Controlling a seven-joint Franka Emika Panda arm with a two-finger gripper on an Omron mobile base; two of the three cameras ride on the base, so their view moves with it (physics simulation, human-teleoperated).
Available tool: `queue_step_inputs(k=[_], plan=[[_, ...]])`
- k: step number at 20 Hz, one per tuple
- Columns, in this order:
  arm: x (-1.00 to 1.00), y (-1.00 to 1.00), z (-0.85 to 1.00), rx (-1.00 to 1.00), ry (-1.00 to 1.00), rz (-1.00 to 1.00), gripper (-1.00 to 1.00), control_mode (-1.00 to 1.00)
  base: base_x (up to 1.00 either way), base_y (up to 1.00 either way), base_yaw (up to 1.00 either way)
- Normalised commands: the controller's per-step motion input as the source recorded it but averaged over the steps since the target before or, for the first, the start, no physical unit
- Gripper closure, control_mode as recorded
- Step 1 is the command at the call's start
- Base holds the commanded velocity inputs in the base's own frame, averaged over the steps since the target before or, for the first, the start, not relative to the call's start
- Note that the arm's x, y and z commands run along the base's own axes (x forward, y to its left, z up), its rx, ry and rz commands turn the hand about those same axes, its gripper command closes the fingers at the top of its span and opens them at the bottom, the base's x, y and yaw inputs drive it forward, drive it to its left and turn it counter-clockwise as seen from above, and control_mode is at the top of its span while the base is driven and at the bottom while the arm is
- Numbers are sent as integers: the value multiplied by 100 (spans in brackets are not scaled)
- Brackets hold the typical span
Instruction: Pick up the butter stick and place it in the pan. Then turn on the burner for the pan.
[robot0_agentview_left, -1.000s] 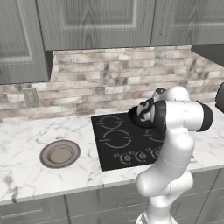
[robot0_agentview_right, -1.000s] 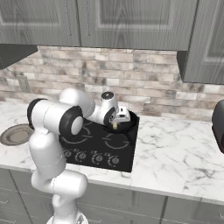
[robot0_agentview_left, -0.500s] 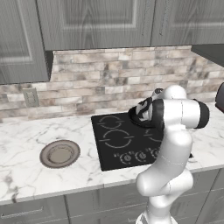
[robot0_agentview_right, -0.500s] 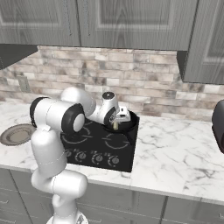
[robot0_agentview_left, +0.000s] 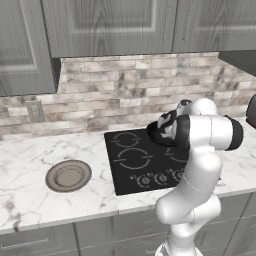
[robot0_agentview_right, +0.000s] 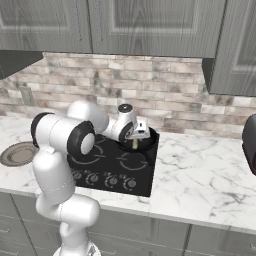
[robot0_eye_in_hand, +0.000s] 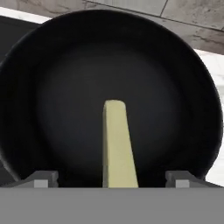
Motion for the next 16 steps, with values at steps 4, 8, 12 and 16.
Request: queue_step_inputs(k=[4,8,12,16], plan=[[-41,5,55,0,-7,0,-100,-100,0,0,0],[-47,11,48,0,-4,0,-100,-100,0,0,0],[-50,24,33,0,1,-5,-100,-100,0,0,0],[-50,17,40,0,11,-8,-100,-100,0,0,0]])
